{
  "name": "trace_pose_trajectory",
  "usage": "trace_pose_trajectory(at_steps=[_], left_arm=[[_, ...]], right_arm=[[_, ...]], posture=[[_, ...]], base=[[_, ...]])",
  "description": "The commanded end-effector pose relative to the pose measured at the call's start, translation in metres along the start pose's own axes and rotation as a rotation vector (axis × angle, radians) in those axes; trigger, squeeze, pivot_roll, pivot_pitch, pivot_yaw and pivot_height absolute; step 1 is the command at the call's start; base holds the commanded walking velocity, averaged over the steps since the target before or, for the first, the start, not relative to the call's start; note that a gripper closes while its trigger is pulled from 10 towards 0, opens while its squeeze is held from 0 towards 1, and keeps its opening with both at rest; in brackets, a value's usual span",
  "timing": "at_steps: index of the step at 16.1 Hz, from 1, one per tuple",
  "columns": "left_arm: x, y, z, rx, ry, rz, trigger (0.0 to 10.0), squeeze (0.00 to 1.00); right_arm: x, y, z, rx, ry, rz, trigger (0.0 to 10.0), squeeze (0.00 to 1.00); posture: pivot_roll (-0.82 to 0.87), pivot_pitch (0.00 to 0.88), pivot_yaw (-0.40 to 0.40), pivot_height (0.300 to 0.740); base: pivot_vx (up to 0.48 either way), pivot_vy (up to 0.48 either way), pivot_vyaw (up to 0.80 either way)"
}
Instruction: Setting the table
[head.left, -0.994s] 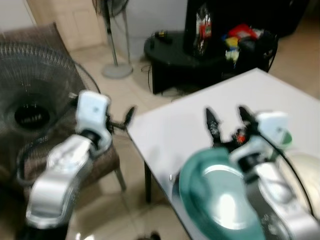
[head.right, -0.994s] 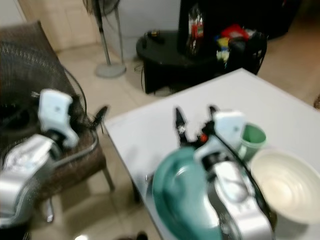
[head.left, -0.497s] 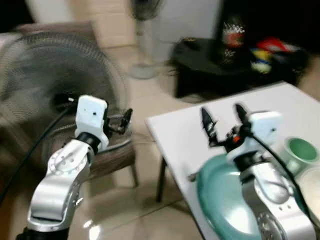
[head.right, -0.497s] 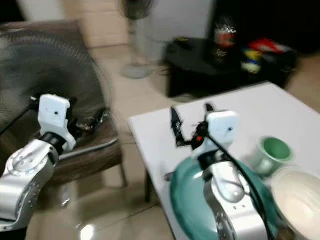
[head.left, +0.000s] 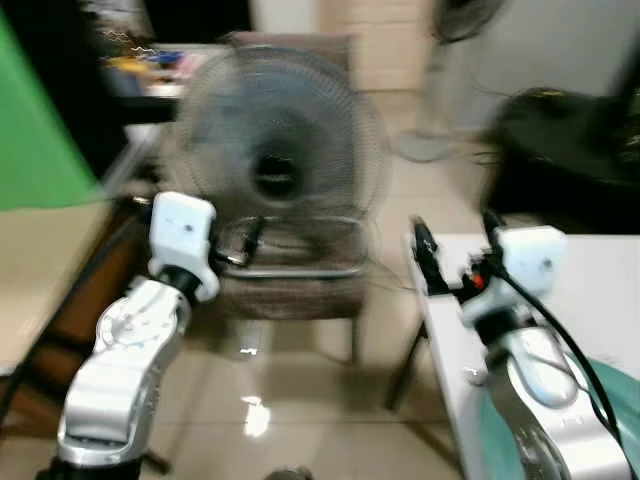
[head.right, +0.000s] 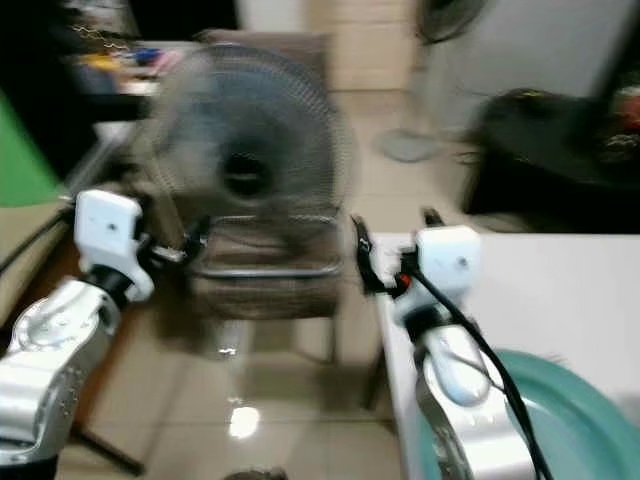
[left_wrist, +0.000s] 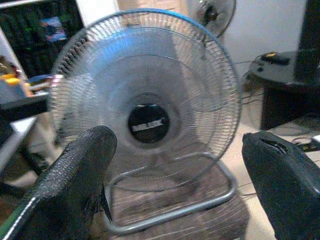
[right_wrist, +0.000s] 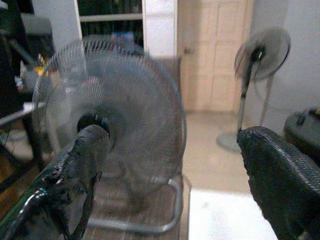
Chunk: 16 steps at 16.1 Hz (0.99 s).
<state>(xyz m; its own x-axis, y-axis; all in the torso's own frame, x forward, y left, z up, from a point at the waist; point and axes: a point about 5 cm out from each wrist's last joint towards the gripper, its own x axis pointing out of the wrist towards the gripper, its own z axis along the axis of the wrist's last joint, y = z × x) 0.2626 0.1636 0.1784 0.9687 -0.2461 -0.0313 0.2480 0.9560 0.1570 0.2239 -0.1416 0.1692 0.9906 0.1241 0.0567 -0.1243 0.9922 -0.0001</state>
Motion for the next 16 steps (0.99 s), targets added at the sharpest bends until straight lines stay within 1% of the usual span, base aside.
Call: trace_pose_trajectory(at_steps=[1, 3, 5, 8, 11, 12, 13, 16], left_arm=[[0.0002, -0.0004, 0.0045, 0.006, -0.007, -0.016, 10.0, 0.0], [-0.0025, 0.0041, 0.0012, -0.003, 0.003, 0.006, 10.0, 0.0], [-0.002, 0.0041, 0.0025, -0.009, -0.002, 0.005, 10.0, 0.0], [-0.0045, 0.0018, 0.0018, -0.001, 0.01, -0.02, 10.0, 0.0], [-0.001, 0.0038, 0.0035, -0.002, 0.003, 0.0, 10.0, 0.0], [-0.0007, 0.0033, 0.004, 0.0, 0.005, -0.003, 10.0, 0.0], [-0.0021, 0.0025, 0.0047, 0.006, 0.005, -0.013, 10.0, 0.0], [-0.0042, 0.0061, 0.0036, 0.011, 0.009, 0.004, 10.0, 0.0]], right_arm=[[-0.0013, 0.0013, -0.0006, 0.024, 0.009, 0.022, 10.0, 1.0], [-0.0034, 0.005, -0.0028, 0.034, 0.016, 0.047, 10.0, 1.0], [-0.0025, 0.0076, -0.0033, 0.053, 0.017, 0.065, 10.0, 1.0], [-0.0044, 0.0094, -0.0047, 0.097, 0.017, 0.077, 10.0, 1.0], [-0.002, 0.0101, -0.0045, 0.109, 0.012, 0.089, 10.0, 1.0], [-0.0014, 0.0098, -0.0044, 0.108, 0.014, 0.094, 10.0, 1.0], [-0.0013, 0.0093, -0.0047, 0.107, 0.016, 0.098, 10.0, 1.0], [-0.0012, 0.0098, -0.0052, 0.122, 0.014, 0.095, 10.0, 1.0]], posture=[[0.05, 0.0, 0.027, 0.74], [0.05, 0.0, 0.021, 0.74], [0.05, 0.0, 0.029, 0.74], [0.05, 0.0, 0.029, 0.74], [0.06, 0.0, 0.033, 0.74], [0.06, 0.0, 0.036, 0.74], [0.06, 0.0, 0.032, 0.74], [0.07, 0.0, 0.025, 0.74]], base=[[0.0, 0.0, 0.8], [0.0, 0.0, 0.65], [0.0, 0.0, 0.0], [0.0, 0.355, 0.0], [0.0, 0.382, 0.0], [0.0, 0.379, 0.43], [0.0, 0.379, 0.59], [0.0, 0.379, 0.0]])
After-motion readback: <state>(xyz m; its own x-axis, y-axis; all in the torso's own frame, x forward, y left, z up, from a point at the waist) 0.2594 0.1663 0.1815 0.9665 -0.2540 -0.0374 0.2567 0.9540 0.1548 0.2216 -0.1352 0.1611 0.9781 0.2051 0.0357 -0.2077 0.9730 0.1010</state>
